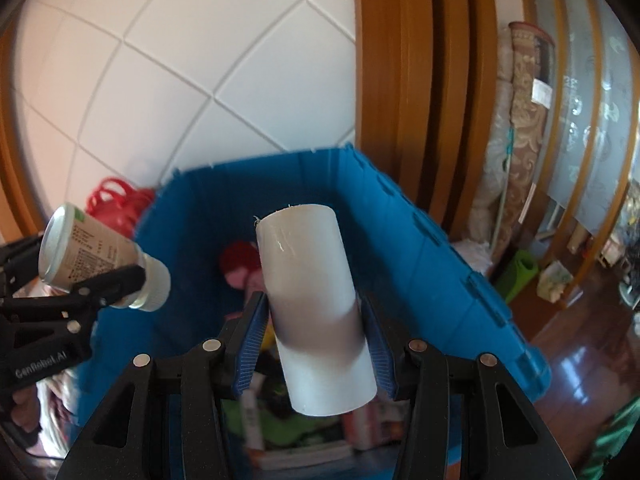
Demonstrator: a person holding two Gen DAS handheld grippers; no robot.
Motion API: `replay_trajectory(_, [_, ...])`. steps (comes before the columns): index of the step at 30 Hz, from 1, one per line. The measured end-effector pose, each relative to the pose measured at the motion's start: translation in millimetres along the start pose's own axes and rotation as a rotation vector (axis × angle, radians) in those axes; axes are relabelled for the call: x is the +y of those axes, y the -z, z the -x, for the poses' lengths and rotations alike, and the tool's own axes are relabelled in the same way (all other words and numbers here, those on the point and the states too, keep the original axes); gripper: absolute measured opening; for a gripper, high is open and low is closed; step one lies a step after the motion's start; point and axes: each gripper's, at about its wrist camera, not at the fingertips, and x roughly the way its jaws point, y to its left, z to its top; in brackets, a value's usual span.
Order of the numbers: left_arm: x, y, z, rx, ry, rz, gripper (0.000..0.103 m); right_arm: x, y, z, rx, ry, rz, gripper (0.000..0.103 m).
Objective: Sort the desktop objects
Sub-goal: 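Carry the bottle and paper roll over the blue crate, then open both tools to drop the white bottle and paper roll into the crate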
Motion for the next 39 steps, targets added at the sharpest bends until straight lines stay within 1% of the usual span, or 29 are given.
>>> replay_trajectory(2, [-3,-3,-20,0.062,-0.003,0.002,0.052,-11,-3,-18,0.044,-0.012,0.028,0.047])
replay_trajectory(5, [-2,-9,-48,0.129,-0.022,0.020,0.052,-19,-8,-39,0.094,0.000,0.079,0.047])
replay_trajectory(9, [-2,-8,-77,0.226,-0.009,0.038,0.052,-32,-12,-74,0.193,-0.014,0.129,0.047])
replay_trajectory(10, [-2,-6,-82,0.241,-0.006,0.038,0.052,-36,-12,-84,0.231,-0.015,0.146,0.047])
replay_trajectory(13, [-5,0,-97,0.293,-0.001,0.032,0.052,-41,-8,-100,0.308,-0.003,0.182,0.047])
replay_trajectory(14, [-6,3,-101,0.306,0.003,0.030,0.052,-43,-6,-105,0.348,-0.003,0.170,0.047])
replay_trajectory(16, [-8,5,-109,0.327,0.016,0.029,0.052,-46,-3,-113,0.394,-0.010,0.173,0.047])
replay_trajectory(18, [-12,7,-113,0.347,0.020,0.029,0.052,-46,-2,-114,0.407,-0.029,0.171,0.047])
replay_trajectory(19, [-14,9,-116,0.359,0.019,0.026,0.052,-44,-1,-112,0.405,-0.013,0.185,0.044])
replay_trajectory(20, [-14,9,-119,0.369,0.020,0.024,0.052,-42,-1,-111,0.401,0.003,0.201,0.043])
replay_trajectory(25, [-17,13,-131,0.394,0.002,0.015,0.052,-41,0,-116,0.416,0.030,0.230,0.043])
replay_trajectory(27, [-16,14,-134,0.403,0.007,0.018,0.053,-42,0,-114,0.411,0.033,0.229,0.043])
replay_trajectory(28, [-16,14,-135,0.406,0.006,0.018,0.056,-42,-2,-113,0.408,0.037,0.226,0.045])
replay_trajectory(30, [-15,14,-133,0.400,-0.003,0.018,0.073,-45,-2,-114,0.407,0.040,0.210,0.052])
replay_trajectory(31, [-15,13,-132,0.395,-0.005,0.017,0.076,-46,-3,-114,0.406,0.041,0.203,0.062])
replay_trajectory(32, [-15,13,-129,0.387,-0.009,0.017,0.077,-48,-4,-113,0.402,0.048,0.195,0.072])
replay_trajectory(33, [-14,12,-126,0.381,-0.013,0.016,0.077,-48,-5,-112,0.394,0.054,0.189,0.075])
replay_trajectory(35, [-13,11,-120,0.371,-0.014,0.019,0.077,-49,-5,-110,0.385,0.063,0.186,0.086])
replay_trajectory(36, [-12,11,-117,0.367,-0.011,0.022,0.077,-48,-6,-110,0.381,0.067,0.186,0.088])
replay_trajectory(38, [-9,9,-110,0.354,-0.005,0.032,0.077,-48,-6,-109,0.373,0.079,0.185,0.096])
replay_trajectory(39, [-7,8,-105,0.344,-0.005,0.034,0.077,-47,-6,-109,0.368,0.082,0.184,0.097])
